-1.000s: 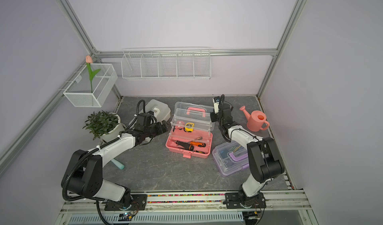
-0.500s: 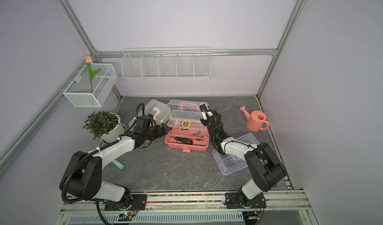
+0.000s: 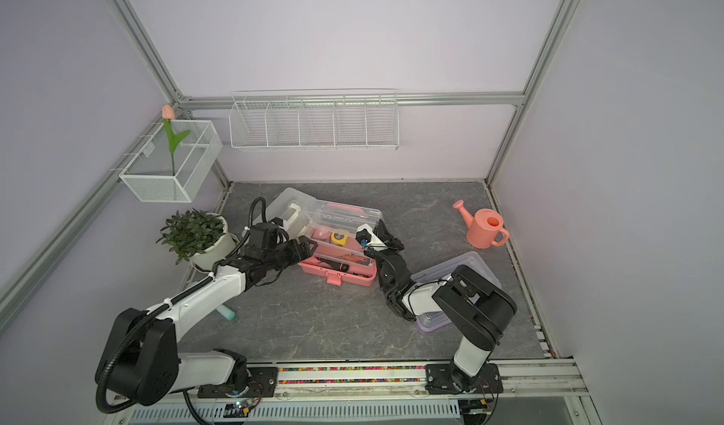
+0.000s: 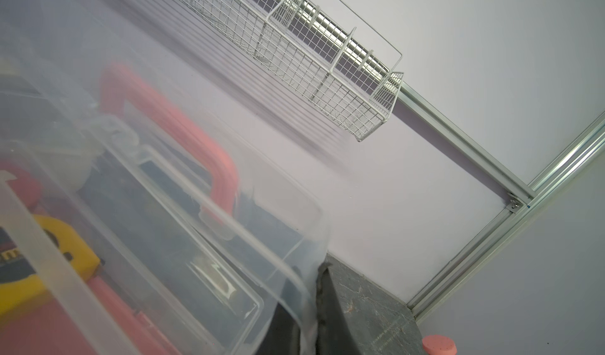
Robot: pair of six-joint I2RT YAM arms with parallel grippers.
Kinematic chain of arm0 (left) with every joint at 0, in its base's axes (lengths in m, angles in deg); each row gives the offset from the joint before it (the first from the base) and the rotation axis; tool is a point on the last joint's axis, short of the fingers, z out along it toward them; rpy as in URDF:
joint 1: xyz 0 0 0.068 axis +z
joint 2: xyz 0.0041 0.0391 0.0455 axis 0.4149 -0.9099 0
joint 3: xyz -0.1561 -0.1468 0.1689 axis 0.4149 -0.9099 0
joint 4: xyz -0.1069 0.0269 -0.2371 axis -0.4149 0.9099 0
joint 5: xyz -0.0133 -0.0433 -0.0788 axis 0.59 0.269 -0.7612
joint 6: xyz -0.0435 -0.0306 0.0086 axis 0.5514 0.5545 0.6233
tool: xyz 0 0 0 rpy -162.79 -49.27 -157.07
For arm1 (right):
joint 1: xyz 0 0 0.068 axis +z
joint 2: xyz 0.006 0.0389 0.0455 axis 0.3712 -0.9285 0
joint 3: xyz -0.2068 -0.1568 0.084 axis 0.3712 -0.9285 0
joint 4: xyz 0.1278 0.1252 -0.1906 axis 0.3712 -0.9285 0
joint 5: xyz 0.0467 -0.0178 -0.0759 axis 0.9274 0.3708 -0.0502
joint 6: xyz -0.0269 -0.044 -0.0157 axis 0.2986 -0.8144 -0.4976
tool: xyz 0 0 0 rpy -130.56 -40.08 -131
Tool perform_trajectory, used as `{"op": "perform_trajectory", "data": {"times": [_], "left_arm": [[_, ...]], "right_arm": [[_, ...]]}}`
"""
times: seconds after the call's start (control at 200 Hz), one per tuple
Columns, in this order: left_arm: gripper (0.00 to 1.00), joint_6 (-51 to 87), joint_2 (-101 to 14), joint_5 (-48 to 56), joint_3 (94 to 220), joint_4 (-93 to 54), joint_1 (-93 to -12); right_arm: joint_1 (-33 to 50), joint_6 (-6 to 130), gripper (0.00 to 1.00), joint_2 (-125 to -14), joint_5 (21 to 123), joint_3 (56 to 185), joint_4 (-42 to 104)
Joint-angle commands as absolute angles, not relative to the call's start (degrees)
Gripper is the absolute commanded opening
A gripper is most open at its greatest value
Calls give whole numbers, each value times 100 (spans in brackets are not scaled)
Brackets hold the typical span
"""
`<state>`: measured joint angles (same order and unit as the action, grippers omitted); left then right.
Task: Close toolboxes
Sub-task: Close the toolbox lid.
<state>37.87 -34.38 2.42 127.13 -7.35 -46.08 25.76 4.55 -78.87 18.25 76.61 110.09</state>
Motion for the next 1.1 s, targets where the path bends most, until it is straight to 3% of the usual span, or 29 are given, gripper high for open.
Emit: {"op": "perform_trajectory", "data": {"times": [0.0,0.29,0.595,0.6,0.61,0.62,0.635,0.66,0.715,1.095], "left_arm": [[90,3786,-3059,266,12875,-627,-4600],[93,3815,-2001,737,13033,-334,-4589],[93,3729,-2592,828,13978,-447,-4569],[93,3729,-2604,823,13995,-454,-4565],[93,3729,-2623,820,14018,-466,-4568],[93,3729,-2646,810,14046,-471,-4567],[93,3735,-2680,803,14088,-479,-4567],[93,3743,-2731,774,14144,-494,-4567],[93,3772,-2819,715,14235,-552,-4566],[93,3902,-3135,491,14118,-830,-4564]], "right_arm": [[2829,-70,7,-8003,1825,7489,11207],[3089,33,8,-8418,1347,7251,11220],[3616,-115,20,-8632,817,7243,11220],[3619,-103,23,-8622,808,7238,11220],[3632,-75,58,-8610,780,7226,11220],[3648,-51,78,-8594,749,7218,11216],[3660,-22,90,-8570,711,7208,11204],[3685,17,99,-8541,651,7194,11200],[3796,12,89,-8478,618,7102,11207],[4522,1070,89,-7892,441,6232,11194]]}}
